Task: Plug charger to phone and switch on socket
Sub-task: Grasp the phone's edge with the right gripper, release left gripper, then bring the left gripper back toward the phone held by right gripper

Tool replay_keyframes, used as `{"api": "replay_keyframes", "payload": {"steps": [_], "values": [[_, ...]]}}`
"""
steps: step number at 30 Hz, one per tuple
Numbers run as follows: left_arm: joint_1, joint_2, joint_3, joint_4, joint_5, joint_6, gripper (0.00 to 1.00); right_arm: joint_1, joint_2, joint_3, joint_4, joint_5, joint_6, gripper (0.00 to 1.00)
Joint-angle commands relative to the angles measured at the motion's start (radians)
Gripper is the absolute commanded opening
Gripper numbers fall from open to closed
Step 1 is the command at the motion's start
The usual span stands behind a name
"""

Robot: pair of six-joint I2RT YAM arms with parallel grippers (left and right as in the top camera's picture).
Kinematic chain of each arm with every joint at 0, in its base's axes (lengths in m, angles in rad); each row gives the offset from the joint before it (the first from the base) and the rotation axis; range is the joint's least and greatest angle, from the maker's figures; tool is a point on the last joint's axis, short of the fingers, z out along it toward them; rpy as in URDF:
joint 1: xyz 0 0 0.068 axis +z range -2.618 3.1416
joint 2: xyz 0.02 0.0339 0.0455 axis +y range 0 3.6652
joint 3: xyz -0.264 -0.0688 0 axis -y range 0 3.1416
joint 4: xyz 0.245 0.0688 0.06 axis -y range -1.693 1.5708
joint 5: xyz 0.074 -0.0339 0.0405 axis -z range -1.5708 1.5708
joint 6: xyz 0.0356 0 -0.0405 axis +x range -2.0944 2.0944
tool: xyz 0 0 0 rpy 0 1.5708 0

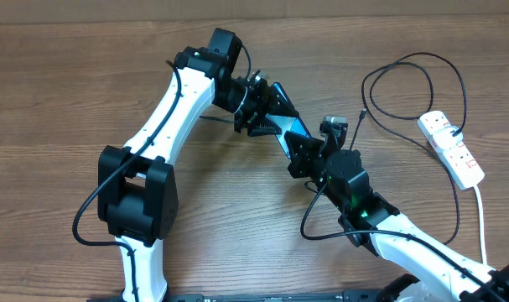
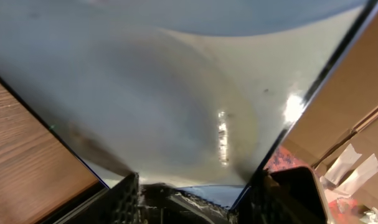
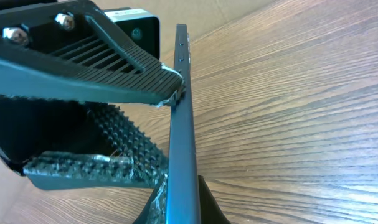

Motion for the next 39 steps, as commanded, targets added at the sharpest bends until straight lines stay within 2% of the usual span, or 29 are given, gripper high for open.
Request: {"api": "replay_keyframes", "payload": {"steps": [1, 5, 7, 9, 12, 15, 21, 27, 28, 31, 34, 39], "values": [[-0.015, 0.005, 0.009, 0.011, -0.024, 0.013, 0.59, 0.023, -0.022, 0.027, 0.058, -0.088, 0.043, 0.04], [0.015, 0.005, 0.009, 0.031, -0.023, 0.026, 0.73, 0.014, -0.022, 0.027, 0.039, -0.087, 0.046, 0.04], [0.044, 0.005, 0.011, 0.045, -0.023, 0.042, 0.76, -0.002, -0.022, 0.027, 0.007, -0.084, 0.074, 0.04], [0.083, 0.002, 0.016, 0.036, -0.024, 0.081, 0.76, -0.027, -0.022, 0.027, -0.037, -0.086, 0.138, 0.04], [0.143, -0.026, 0.017, -0.006, -0.096, 0.121, 0.88, -0.074, -0.023, 0.027, -0.112, -0.137, 0.272, 0.04], [0.196, -0.082, 0.017, -0.076, -0.217, 0.161, 0.91, -0.127, -0.023, 0.027, -0.113, -0.296, 0.370, 0.04], [0.298, -0.303, 0.017, -0.226, -0.519, 0.235, 0.94, -0.227, -0.023, 0.027, -0.035, -0.713, 0.677, 0.04], [0.346, -0.548, 0.016, -0.304, -0.668, 0.238, 0.95, -0.241, -0.023, 0.026, -0.024, -0.914, 0.944, 0.04], [0.347, -0.591, 0.016, -0.310, -0.683, 0.237, 1.00, -0.240, -0.023, 0.026, -0.024, -0.937, 0.993, 0.04], [0.346, -0.718, 0.016, -0.335, -0.730, 0.204, 1.00, -0.238, -0.023, 0.026, -0.024, -0.988, 1.086, 0.04], [0.346, -0.875, 0.016, -0.403, -0.806, 0.102, 1.00, -0.238, -0.023, 0.026, -0.024, -0.998, 1.087, 0.04], [0.346, -1.027, 0.015, -0.522, -0.914, -0.039, 0.99, -0.238, -0.023, 0.026, -0.024, -1.009, 1.087, 0.04]]}}
